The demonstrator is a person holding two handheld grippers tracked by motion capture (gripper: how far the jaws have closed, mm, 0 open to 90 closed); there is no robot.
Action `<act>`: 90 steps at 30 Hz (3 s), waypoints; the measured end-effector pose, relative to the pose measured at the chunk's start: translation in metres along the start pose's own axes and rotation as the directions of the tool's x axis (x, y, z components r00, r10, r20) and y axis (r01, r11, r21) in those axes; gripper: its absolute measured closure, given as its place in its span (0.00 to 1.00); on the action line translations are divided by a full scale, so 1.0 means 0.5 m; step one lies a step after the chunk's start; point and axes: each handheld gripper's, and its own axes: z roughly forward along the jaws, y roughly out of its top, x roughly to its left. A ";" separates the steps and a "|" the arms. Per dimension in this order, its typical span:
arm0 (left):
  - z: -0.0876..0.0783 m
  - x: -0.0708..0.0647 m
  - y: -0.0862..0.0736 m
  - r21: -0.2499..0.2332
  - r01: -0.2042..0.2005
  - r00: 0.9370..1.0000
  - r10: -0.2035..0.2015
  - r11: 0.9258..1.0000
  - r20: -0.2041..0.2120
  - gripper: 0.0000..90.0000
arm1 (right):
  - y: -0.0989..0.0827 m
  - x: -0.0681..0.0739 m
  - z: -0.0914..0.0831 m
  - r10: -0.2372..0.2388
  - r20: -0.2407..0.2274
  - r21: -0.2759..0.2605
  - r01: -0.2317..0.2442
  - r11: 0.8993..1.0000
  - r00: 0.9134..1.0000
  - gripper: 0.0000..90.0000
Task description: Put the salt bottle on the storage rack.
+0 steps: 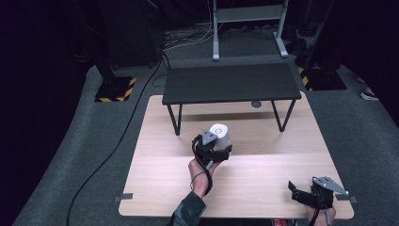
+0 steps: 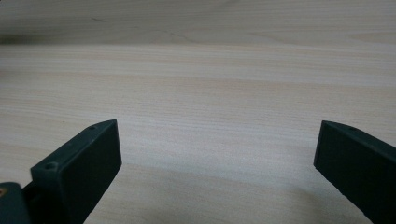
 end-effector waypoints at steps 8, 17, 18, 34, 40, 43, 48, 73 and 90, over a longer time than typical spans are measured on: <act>0.012 0.017 0.032 0.006 0.002 0.999 -0.002 1.000 0.032 0.32 | 0.000 -0.001 0.000 0.000 -0.002 0.001 0.000 1.000 1.000 0.00; 0.020 0.024 0.060 -0.002 -0.007 0.999 0.007 1.000 0.051 0.32 | 0.002 0.000 0.001 -0.001 0.000 0.005 0.001 1.000 1.000 0.00; 0.022 0.023 0.064 -0.002 -0.011 0.999 0.012 1.000 0.051 0.32 | 0.002 0.000 0.001 -0.001 0.000 0.005 0.001 1.000 1.000 0.00; 0.042 0.030 0.130 -0.022 -0.016 0.996 0.018 1.000 0.083 0.32 | 0.004 -0.001 0.001 0.001 -0.002 0.011 -0.001 1.000 1.000 0.00; 0.049 0.025 0.160 -0.021 -0.043 0.995 0.045 0.999 0.084 0.32 | 0.004 -0.001 0.001 0.001 -0.001 0.012 -0.001 1.000 1.000 0.00; 0.050 0.023 0.171 -0.025 -0.047 0.995 0.049 0.999 0.083 0.32 | 0.005 -0.001 0.002 0.001 -0.002 0.012 -0.001 1.000 1.000 0.00; 0.054 0.017 0.191 -0.028 -0.063 0.994 0.065 0.998 0.084 0.32 | 0.005 -0.001 0.002 0.001 -0.001 0.013 -0.001 1.000 1.000 0.00; 0.090 -0.001 0.338 -0.037 -0.121 0.989 0.124 0.992 0.084 0.32 | 0.004 -0.001 0.001 -0.001 -0.002 0.010 0.001 1.000 1.000 0.00; 0.154 -0.017 0.422 -0.009 -0.126 0.990 0.126 0.992 0.070 0.32 | 0.002 -0.004 0.000 -0.002 -0.011 0.005 0.002 1.000 1.000 0.00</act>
